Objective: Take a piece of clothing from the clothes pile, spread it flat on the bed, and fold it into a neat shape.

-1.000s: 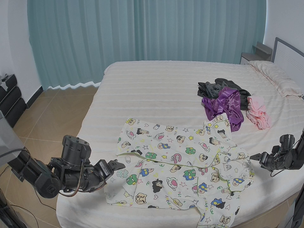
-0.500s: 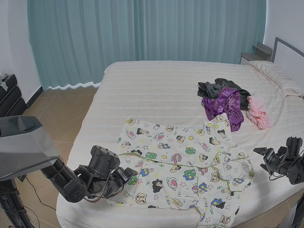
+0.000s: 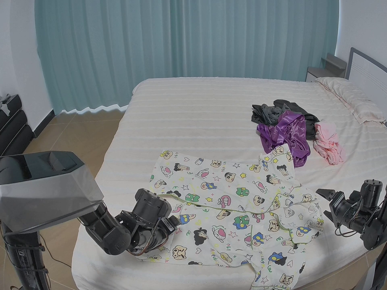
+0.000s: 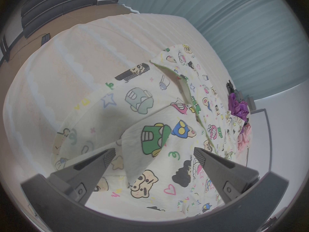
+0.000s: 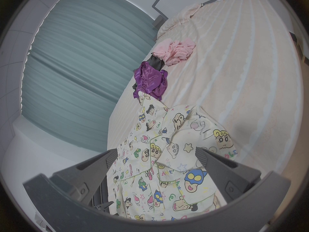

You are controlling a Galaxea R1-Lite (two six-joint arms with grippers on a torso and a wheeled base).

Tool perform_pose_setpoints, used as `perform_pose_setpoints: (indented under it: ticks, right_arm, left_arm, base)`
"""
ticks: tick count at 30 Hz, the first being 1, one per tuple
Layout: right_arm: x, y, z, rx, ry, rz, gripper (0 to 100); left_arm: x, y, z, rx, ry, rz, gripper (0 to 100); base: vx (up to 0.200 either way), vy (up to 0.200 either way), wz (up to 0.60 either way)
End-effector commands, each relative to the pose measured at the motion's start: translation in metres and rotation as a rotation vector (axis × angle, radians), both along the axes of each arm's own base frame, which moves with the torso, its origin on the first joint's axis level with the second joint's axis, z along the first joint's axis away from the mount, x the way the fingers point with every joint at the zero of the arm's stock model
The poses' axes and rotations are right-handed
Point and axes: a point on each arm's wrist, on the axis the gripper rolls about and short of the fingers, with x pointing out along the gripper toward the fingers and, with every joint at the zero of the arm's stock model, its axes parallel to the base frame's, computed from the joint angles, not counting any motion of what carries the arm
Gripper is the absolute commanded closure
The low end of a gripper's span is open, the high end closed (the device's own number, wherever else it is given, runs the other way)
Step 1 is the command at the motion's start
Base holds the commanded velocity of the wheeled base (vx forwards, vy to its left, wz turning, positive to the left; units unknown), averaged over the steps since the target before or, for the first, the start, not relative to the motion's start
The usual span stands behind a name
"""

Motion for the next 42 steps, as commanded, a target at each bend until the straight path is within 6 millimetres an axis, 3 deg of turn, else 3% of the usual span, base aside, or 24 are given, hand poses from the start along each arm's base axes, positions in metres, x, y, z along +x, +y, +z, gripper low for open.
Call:
perform_pose_setpoints:
  ticks: [1, 13, 22, 30, 35, 42]
  right_arm:
    - [-0.004, 0.001, 0.000, 0.013, 0.009, -0.004, 0]
    - [-0.005, 0.002, 0.001, 0.010, 0.004, -0.002, 0]
    - [-0.005, 0.004, 0.004, 0.008, -0.006, 0.008, 0]
    - [-0.006, 0.004, 0.006, 0.008, -0.009, 0.008, 0]
    - [-0.006, 0.004, 0.006, 0.007, -0.009, 0.006, 0]
    - [-0.006, 0.004, 0.006, 0.007, -0.011, 0.006, 0]
  left_arm:
    - [0.010, -0.007, -0.002, 0.024, -0.004, 0.016, 100]
    - [0.018, 0.000, -0.005, 0.077, -0.029, 0.086, 100]
    - [0.027, 0.019, 0.031, 0.086, -0.144, 0.091, 100]
    - [0.043, 0.041, 0.029, 0.143, -0.179, 0.005, 100]
    - [0.047, 0.049, 0.012, 0.166, -0.141, -0.039, 100]
    - [0.062, 0.055, -0.002, 0.171, -0.221, -0.041, 100]
  base:
    - [0.000, 0.000, 0.00]
    - [0.000, 0.000, 0.00]
    - [0.000, 0.000, 0.00]
    - [0.000, 0.000, 0.00]
    - [0.000, 0.000, 0.00]
    - [0.000, 0.000, 0.00]
